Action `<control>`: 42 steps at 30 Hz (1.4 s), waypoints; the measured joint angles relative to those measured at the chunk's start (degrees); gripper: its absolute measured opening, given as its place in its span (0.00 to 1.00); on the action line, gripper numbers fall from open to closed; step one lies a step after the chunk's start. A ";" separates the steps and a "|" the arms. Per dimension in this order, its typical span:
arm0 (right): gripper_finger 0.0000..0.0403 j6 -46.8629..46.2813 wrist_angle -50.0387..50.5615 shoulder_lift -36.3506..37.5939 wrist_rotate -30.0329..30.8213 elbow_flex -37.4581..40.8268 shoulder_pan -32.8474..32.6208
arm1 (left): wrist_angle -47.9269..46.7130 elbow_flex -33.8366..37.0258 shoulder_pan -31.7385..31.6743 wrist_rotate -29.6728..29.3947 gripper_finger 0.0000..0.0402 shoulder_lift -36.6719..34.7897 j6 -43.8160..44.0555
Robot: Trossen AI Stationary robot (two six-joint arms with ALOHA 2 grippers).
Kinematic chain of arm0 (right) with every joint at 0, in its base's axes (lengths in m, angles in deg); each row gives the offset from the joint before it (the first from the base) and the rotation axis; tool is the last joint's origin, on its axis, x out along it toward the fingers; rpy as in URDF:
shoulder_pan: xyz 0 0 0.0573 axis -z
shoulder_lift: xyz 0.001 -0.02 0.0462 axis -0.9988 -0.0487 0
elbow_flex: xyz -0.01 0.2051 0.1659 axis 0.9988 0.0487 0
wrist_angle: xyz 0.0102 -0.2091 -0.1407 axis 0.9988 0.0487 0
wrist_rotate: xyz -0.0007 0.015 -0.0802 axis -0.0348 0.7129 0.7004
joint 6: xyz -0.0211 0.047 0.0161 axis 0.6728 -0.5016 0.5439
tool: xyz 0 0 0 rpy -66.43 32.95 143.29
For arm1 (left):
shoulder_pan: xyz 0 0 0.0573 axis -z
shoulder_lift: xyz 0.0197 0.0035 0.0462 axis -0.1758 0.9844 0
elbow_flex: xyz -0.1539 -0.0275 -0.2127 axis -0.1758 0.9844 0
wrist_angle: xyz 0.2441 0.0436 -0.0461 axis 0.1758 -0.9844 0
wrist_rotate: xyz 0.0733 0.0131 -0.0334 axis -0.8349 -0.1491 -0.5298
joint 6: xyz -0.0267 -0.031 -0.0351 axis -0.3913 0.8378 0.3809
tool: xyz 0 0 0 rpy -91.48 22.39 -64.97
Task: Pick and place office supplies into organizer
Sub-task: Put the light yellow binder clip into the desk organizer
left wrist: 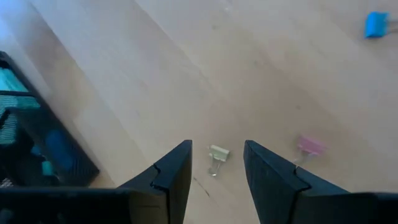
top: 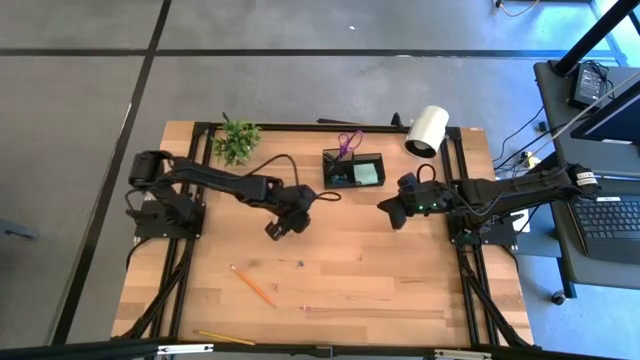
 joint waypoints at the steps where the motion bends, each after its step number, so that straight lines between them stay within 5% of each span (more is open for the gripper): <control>1: 0.19 0.51 0.00 0.00 -0.01 0.00 0.00 | -0.52 -0.91 -0.25 0.00 0.35 1.22 -0.56; 10: 0.19 4.15 0.04 0.00 0.00 0.00 0.00 | -1.89 -5.22 -1.22 -0.15 0.35 8.86 -2.63; 42: 0.19 4.06 0.48 -0.02 0.03 -0.02 0.00 | -3.65 -5.38 -3.28 4.41 0.35 12.64 -11.46</control>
